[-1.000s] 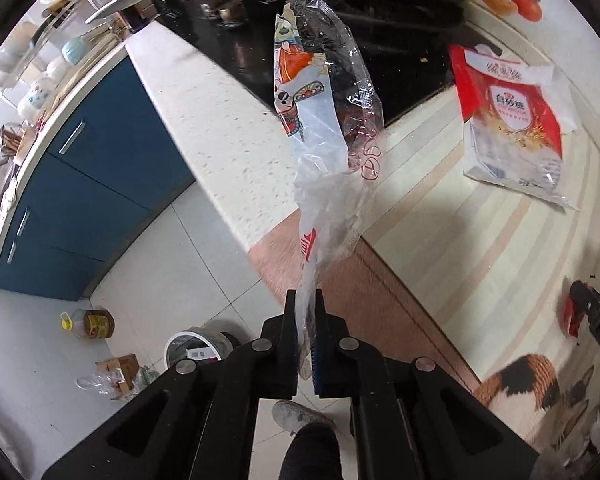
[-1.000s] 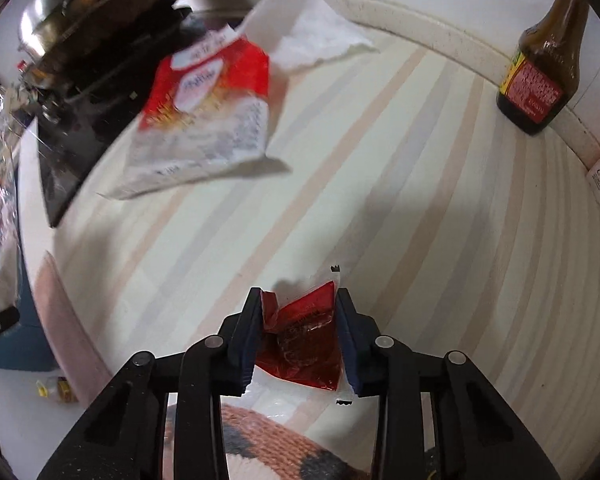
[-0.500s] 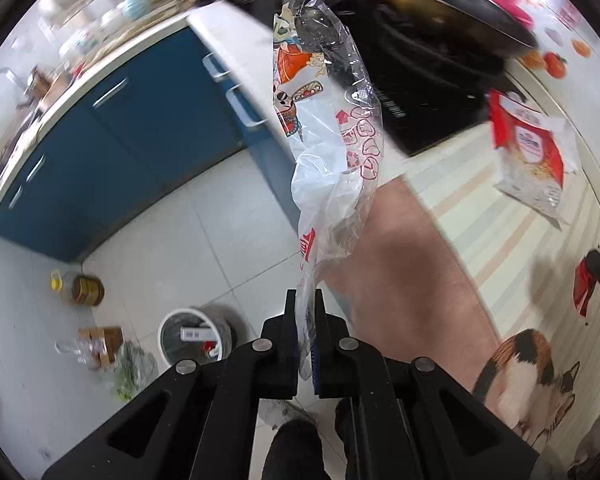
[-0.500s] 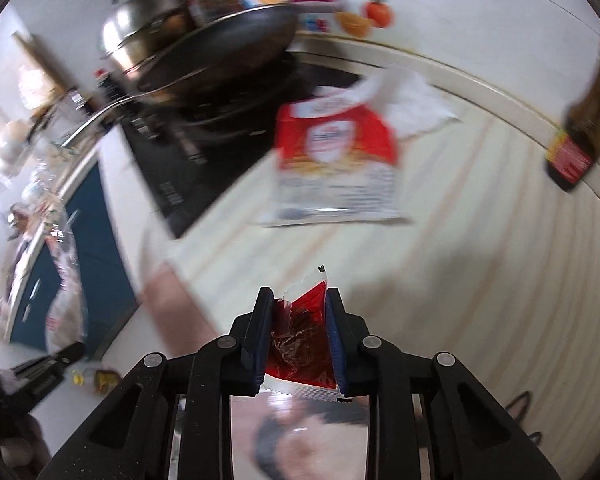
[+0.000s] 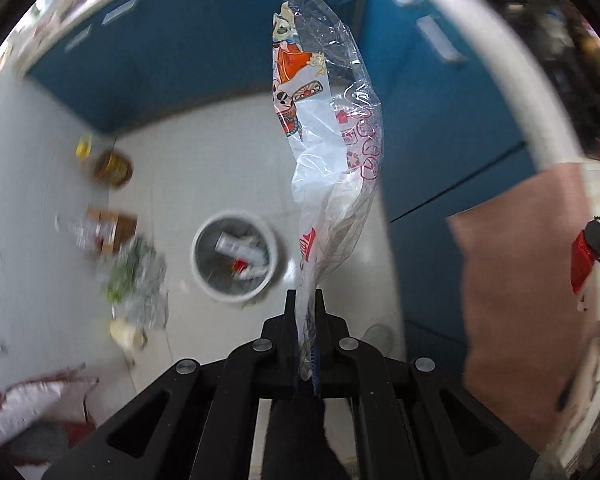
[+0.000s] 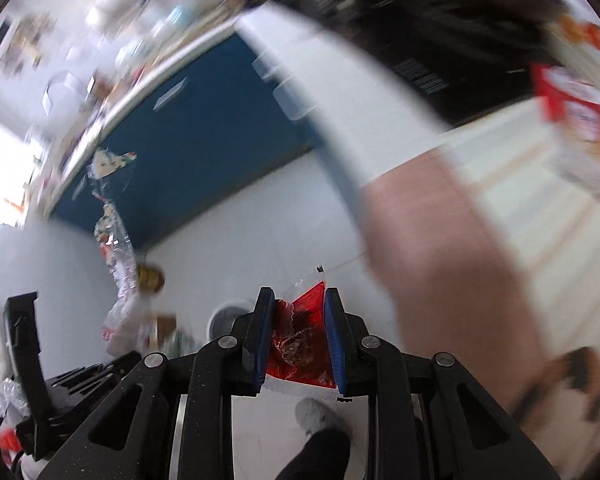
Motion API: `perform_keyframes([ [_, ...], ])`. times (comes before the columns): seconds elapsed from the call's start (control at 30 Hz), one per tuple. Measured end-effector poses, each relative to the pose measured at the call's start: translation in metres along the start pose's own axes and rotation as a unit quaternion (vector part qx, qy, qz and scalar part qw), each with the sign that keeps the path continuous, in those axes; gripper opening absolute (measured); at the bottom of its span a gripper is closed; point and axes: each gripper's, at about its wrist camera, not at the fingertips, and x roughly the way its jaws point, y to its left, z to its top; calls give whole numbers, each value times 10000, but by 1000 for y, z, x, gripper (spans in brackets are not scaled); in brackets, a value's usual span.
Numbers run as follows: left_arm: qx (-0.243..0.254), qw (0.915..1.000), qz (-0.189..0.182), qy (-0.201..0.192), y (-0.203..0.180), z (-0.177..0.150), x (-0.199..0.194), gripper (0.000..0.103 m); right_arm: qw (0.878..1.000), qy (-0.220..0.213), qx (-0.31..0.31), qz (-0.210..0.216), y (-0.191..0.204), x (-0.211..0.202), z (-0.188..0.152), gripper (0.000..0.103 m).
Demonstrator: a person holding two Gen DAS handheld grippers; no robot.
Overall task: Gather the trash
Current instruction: 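Carry the sauce packet and clear wrapper over the trash bin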
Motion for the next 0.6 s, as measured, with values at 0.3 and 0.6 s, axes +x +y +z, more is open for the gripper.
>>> perform_keyframes([
  [0.3, -824, 9898, -161, 1153, 122, -42, 190, 2, 9875, 1169, -1054, 118, 114, 184, -79, 26],
  [0.6, -1377, 9648, -841, 2078, 186, -52, 410, 2, 9763, 1901, -1034, 13, 137, 414, -152, 25],
])
